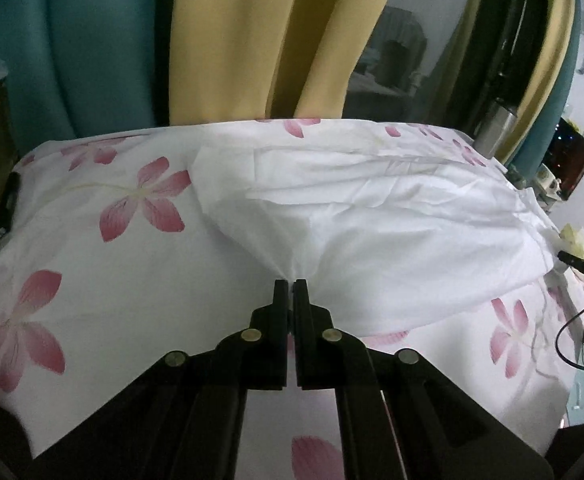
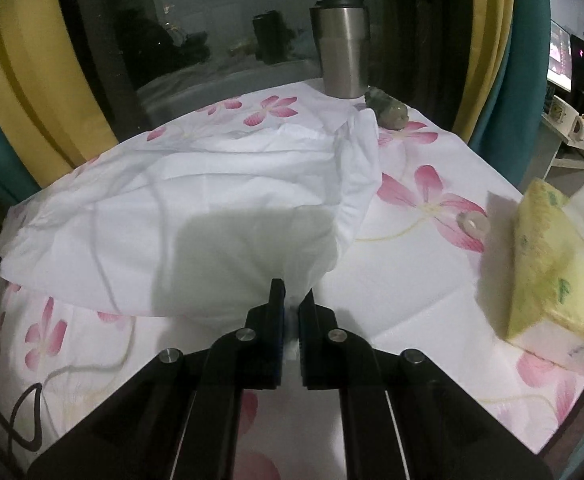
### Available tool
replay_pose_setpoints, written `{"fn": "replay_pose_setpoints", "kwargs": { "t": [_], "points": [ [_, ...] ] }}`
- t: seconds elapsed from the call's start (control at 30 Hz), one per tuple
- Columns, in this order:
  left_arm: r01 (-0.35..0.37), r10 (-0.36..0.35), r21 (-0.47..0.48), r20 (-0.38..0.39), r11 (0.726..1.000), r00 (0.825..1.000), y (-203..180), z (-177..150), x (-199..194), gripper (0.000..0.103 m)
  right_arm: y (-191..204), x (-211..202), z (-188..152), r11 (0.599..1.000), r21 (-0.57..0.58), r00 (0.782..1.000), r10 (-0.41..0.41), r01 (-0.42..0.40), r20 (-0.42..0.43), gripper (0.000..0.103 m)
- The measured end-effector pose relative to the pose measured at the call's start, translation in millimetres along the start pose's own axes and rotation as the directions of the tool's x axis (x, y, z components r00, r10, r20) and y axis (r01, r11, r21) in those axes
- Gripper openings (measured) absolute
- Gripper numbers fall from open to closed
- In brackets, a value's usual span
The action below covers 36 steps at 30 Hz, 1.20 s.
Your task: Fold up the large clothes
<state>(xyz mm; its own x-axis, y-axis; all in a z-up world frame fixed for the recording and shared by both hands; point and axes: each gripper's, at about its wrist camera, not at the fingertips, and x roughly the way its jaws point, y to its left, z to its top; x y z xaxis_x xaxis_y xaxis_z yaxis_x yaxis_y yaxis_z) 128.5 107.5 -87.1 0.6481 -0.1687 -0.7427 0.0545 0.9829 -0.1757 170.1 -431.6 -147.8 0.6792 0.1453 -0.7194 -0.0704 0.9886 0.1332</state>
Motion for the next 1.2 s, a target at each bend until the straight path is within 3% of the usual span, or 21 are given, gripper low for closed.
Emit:
{"fn": "replay_pose_setpoints", "kwargs": {
  "t": [0.5,0.7,0.77,0.83,0.87,1.07,1.2],
  "points": [
    [0.019,-0.020,-0.014,-0.070,1.000,0.997,-5,-53,-16,0.003,-3,-22,-43,0.999,-0.012,0.999,-0.037,0.037,-0.040,0.005],
    [0.025,-0.026,-0.013,-0.107,1.000,0.994,-8,-58,-16,0.003,-6,-26,-49,0.999,-0.017,0.998,-0.033,0.032,-0.054,0.006],
    [0.015,-0.017,-0.014,-0.098,1.000,0.995,-7,-56,-19,0.014,-7,-27,-47,1.000,-0.013,0.997,-0.026,0.025,-0.067,0.009],
    [-0.019,0.018,-0.019,-0.067,1.000,0.998,-5,-49,-26,0.041,-7,-31,-42,0.999,-0.015,0.997,-0.037,0.036,-0.065,0.013],
    [-0.026,0.024,-0.022,-0.058,0.999,0.998,-4,-47,-28,0.045,-6,-35,-39,0.999,-0.020,0.997,-0.046,0.045,-0.055,0.014],
    [-0.022,0.022,-0.012,0.010,1.000,1.000,-12,-15,-33,0.046,-3,-50,-12,0.997,-0.032,0.997,-0.074,0.075,0.020,0.017],
    [0.049,-0.050,0.050,0.024,0.998,0.998,-43,11,-15,0.046,9,-43,16,0.996,-0.072,0.996,-0.056,0.061,0.069,0.017]
  ]
}}
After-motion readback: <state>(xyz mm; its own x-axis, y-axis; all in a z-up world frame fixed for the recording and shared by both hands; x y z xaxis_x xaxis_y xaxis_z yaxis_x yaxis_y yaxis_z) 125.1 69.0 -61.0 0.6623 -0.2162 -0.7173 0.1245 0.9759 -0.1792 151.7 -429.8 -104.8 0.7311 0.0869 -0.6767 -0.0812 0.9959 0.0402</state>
